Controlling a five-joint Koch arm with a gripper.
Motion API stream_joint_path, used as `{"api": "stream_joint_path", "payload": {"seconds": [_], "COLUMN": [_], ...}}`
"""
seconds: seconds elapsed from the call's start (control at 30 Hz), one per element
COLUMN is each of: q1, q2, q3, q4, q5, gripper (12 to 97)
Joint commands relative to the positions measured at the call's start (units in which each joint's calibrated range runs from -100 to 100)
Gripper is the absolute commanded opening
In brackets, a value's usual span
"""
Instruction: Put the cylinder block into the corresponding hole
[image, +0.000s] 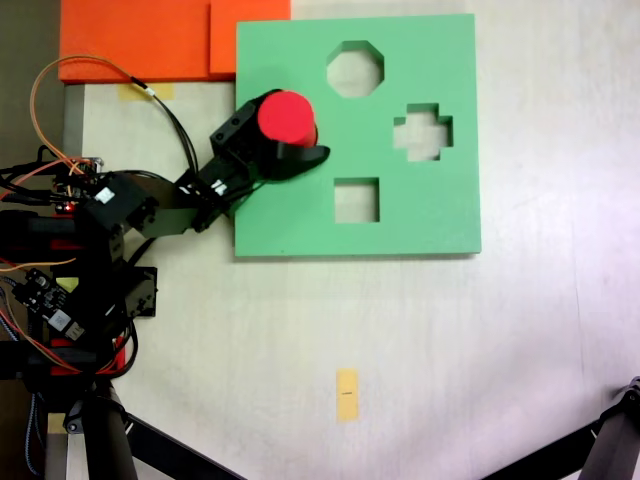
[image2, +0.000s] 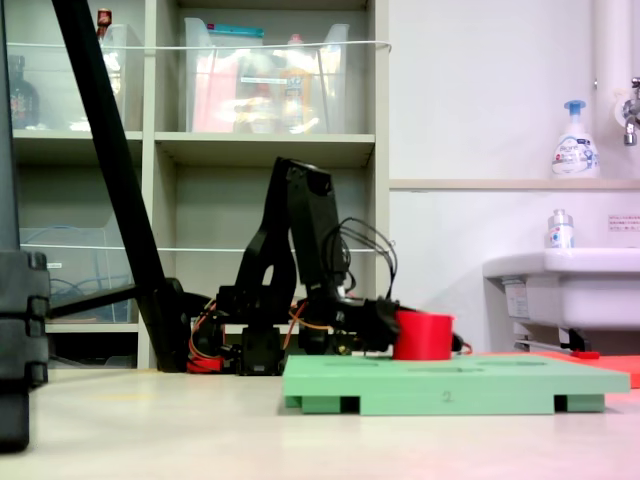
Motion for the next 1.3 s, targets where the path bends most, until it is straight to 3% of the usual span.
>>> {"api": "stream_joint_path", "payload": {"seconds": [0.0,0.17,0.4,0.43,0.47,0.5,0.53,0.6,0.7,0.8,0.87,0.9,1.27], "q1": [-0.68,-1.9,-3.86,-4.35,-4.74,-5.47,-6.4,-7.96,-11.04,-15.29,-18.07,-18.95,-29.01], "q2": [-6.08,-24.09,-70.88,-75.77,-81.35,-87.22,-90.01,-90.01,-90.01,-90.01,-90.01,-90.01,-90.01], "q3": [-2.87,-11.75,-14.84,-14.64,-13.64,-12.54,-11.75,-8.75,-2.57,3.71,5.4,6.5,-3.77], "q4": [-2.02,-4.82,-31.97,-35.25,-39.58,-44.1,-48.34,-56.91,-64.52,-72.13,-72.13,-71.36,-70.49], "q5": [-0.59,-0.54,-1.56,-2.25,-3.03,-3.22,-3.57,-5.71,-8.25,-14.65,-27.45,-34.09,-54.11], "gripper": [70.7,71.4,73.1,68.9,56.8,51.0,49.9,47.5,58.4,51.5,46.2,46.0,47.9]}}
